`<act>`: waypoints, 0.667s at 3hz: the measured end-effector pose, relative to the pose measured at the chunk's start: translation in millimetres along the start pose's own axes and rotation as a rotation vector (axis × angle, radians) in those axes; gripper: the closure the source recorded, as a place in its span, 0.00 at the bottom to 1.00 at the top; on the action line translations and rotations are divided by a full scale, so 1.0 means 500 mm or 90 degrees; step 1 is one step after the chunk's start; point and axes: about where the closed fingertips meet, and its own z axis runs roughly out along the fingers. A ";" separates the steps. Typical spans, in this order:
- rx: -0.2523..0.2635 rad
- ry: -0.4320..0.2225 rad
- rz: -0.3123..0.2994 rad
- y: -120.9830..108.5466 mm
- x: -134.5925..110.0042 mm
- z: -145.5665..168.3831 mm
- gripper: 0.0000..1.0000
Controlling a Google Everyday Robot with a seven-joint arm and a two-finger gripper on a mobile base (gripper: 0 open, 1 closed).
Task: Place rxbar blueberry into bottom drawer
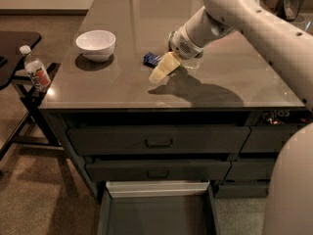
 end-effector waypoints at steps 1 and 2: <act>-0.011 0.004 0.007 -0.002 0.001 0.023 0.00; -0.022 0.007 0.015 -0.005 0.002 0.046 0.00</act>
Offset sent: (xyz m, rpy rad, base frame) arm 0.0145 0.0134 -0.0238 0.0121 0.0607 -0.0047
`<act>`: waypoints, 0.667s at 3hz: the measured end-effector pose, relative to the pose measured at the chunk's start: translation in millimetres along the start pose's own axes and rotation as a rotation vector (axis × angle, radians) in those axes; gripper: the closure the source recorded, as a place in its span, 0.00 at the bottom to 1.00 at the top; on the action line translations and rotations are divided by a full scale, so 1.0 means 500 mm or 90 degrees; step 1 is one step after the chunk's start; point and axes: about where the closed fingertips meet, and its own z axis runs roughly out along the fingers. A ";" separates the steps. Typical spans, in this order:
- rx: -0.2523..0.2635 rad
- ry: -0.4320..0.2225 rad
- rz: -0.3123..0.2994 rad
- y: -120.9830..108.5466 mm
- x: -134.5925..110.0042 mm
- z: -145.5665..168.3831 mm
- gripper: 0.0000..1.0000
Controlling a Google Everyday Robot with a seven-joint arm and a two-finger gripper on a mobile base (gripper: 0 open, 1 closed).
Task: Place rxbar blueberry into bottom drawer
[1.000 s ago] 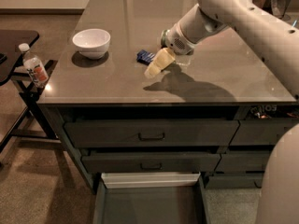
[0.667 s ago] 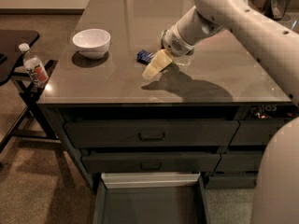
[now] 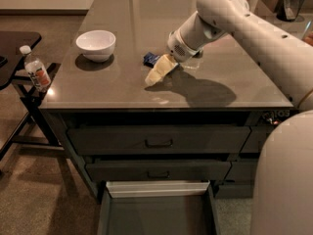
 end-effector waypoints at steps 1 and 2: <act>0.000 0.000 0.000 0.000 0.000 0.000 0.19; 0.000 0.000 0.000 0.000 0.000 0.000 0.42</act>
Offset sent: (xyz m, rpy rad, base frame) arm 0.0000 0.0000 0.0000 0.0000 0.0000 0.0000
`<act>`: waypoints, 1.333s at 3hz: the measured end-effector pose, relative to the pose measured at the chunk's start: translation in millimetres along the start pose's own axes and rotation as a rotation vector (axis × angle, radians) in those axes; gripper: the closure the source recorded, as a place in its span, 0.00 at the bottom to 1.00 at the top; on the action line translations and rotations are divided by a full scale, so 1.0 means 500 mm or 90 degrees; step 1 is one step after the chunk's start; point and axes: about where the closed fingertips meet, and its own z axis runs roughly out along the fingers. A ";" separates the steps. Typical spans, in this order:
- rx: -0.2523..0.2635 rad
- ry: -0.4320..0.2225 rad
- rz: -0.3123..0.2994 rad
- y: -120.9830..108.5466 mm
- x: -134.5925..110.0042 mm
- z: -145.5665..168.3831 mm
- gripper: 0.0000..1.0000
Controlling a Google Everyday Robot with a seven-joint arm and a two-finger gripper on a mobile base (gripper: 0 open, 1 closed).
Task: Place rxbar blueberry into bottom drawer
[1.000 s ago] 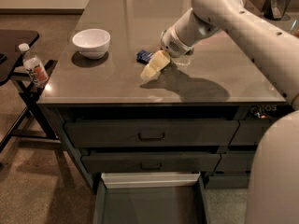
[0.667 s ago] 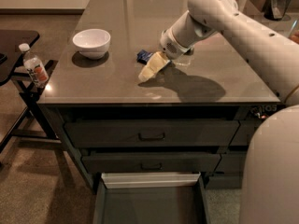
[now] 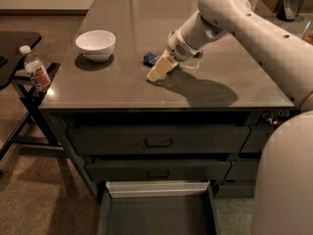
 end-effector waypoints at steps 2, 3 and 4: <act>0.000 0.000 0.000 0.000 0.000 0.000 0.88; 0.000 0.000 0.000 0.000 0.000 0.000 1.00; 0.000 0.000 0.000 0.000 -0.010 -0.012 1.00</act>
Offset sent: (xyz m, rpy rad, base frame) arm 0.0000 0.0000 0.0000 0.0000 0.0001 0.0000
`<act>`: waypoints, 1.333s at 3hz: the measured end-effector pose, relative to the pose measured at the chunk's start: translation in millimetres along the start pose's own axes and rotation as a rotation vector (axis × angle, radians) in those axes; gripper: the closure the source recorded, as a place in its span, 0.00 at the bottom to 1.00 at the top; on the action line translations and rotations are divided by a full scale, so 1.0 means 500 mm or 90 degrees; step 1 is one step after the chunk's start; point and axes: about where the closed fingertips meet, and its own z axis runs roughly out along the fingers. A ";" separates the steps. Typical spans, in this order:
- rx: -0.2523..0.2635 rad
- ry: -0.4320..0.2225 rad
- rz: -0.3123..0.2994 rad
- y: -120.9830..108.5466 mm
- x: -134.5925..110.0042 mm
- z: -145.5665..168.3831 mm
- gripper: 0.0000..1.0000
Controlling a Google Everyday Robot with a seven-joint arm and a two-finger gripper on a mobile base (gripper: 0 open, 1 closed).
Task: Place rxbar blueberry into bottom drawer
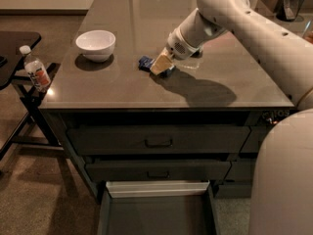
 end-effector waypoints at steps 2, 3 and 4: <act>0.025 0.007 -0.026 0.039 0.013 -0.084 1.00; 0.052 0.004 -0.045 0.084 0.032 -0.177 1.00; 0.081 -0.002 -0.059 0.142 0.074 -0.263 1.00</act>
Offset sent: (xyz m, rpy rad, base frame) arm -0.0787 -0.0546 0.0791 -0.0783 -0.1258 0.0094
